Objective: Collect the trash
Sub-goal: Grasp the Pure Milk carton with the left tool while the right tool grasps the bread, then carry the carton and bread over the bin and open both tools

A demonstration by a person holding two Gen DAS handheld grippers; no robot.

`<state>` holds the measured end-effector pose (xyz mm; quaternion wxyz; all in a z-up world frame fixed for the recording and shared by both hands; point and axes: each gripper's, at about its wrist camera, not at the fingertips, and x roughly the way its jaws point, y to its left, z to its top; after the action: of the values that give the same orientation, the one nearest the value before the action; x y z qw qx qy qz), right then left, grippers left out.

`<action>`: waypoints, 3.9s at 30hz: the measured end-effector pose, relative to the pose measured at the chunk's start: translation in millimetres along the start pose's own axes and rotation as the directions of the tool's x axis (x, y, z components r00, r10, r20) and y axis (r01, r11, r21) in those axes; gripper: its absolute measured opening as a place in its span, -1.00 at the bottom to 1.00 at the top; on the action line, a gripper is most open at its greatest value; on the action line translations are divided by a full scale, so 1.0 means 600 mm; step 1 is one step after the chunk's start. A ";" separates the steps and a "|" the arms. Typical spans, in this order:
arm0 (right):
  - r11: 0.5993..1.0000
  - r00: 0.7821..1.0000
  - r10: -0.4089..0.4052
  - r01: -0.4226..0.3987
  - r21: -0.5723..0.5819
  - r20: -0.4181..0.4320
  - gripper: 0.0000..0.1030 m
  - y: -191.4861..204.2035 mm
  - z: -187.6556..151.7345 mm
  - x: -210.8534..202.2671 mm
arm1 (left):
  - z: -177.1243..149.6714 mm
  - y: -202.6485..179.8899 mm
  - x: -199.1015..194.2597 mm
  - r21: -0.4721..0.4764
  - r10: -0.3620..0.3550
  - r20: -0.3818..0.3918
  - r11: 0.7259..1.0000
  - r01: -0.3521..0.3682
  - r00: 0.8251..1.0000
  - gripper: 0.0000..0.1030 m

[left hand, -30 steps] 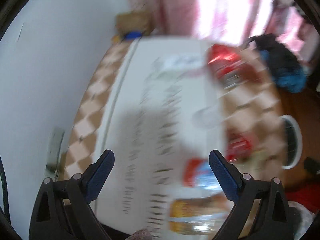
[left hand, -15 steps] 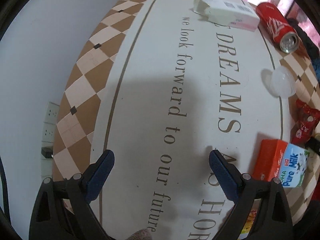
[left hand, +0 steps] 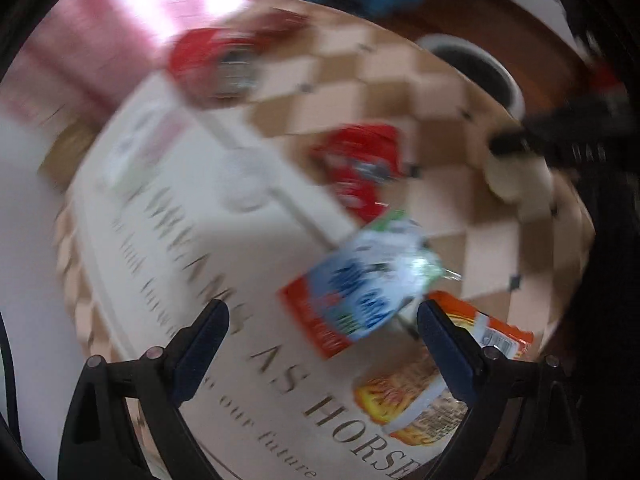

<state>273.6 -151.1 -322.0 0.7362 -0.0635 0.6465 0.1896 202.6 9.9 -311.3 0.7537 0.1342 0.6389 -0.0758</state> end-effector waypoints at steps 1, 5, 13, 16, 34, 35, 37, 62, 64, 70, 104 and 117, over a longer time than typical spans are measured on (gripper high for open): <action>1.000 1.000 0.001 -0.001 0.006 -0.003 -0.59 -0.003 -0.003 0.001 | 0.009 -0.006 0.011 0.029 -0.013 -0.022 0.999 0.014 1.000 0.86; 1.000 1.000 0.010 -0.009 0.028 -0.018 -0.59 -0.012 -0.012 0.007 | 0.025 -0.011 0.046 0.057 -0.040 -0.080 0.997 0.045 0.996 0.67; 0.992 0.995 0.098 -0.097 0.076 -0.007 -0.52 -0.021 -0.007 0.014 | 0.008 0.059 0.055 -0.204 -0.030 -0.089 0.979 0.011 0.996 0.27; 0.990 0.994 0.110 -0.110 0.086 0.006 -0.34 -0.019 -0.004 0.018 | -0.021 0.104 0.059 -0.389 -0.024 -0.095 0.921 -0.015 0.995 0.26; 0.997 0.989 -0.067 0.072 -0.037 0.129 -0.84 0.063 -0.018 0.006 | -0.102 0.083 0.002 -0.644 0.101 0.006 0.762 -0.073 0.995 0.15; 0.997 0.989 -0.059 0.065 -0.036 0.133 -0.84 0.064 -0.019 0.003 | -0.103 0.085 -0.001 -0.651 0.106 0.011 0.756 -0.074 0.994 0.15; 0.998 0.989 -0.044 0.049 -0.032 0.140 -0.84 0.065 -0.022 -0.005 | -0.111 0.082 -0.020 -0.663 0.134 0.017 0.743 -0.089 0.991 0.14; 0.979 0.897 0.158 -0.196 0.050 0.413 -0.85 -0.079 0.047 -0.288 | 0.129 0.022 -0.266 -0.619 0.171 0.352 0.780 0.092 0.920 0.13; 0.980 0.890 0.127 -0.181 0.084 0.438 -0.85 -0.137 0.061 -0.309 | 0.194 -0.012 -0.254 -0.581 0.107 0.375 0.801 0.144 0.921 0.13; 0.964 0.911 0.013 -0.121 0.236 0.413 -0.84 -0.335 0.093 -0.286 | 0.385 -0.134 -0.146 -0.452 -0.125 0.337 0.848 0.277 0.933 0.13; 0.877 0.984 -0.147 0.178 0.447 -0.104 1.00 -0.633 0.100 0.113 | 0.550 -0.267 0.134 -0.359 0.006 0.019 0.933 0.001 1.000 0.90; 0.880 0.977 -0.213 0.181 0.440 0.024 1.00 -0.580 0.080 -0.051 | 0.502 -0.271 -0.005 -0.360 0.022 0.134 0.933 0.028 0.991 0.90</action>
<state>441.2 -461.0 -337.2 0.7700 0.0437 0.6356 -0.0332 439.6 -235.2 -281.2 0.8071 -0.0127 0.5893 0.0326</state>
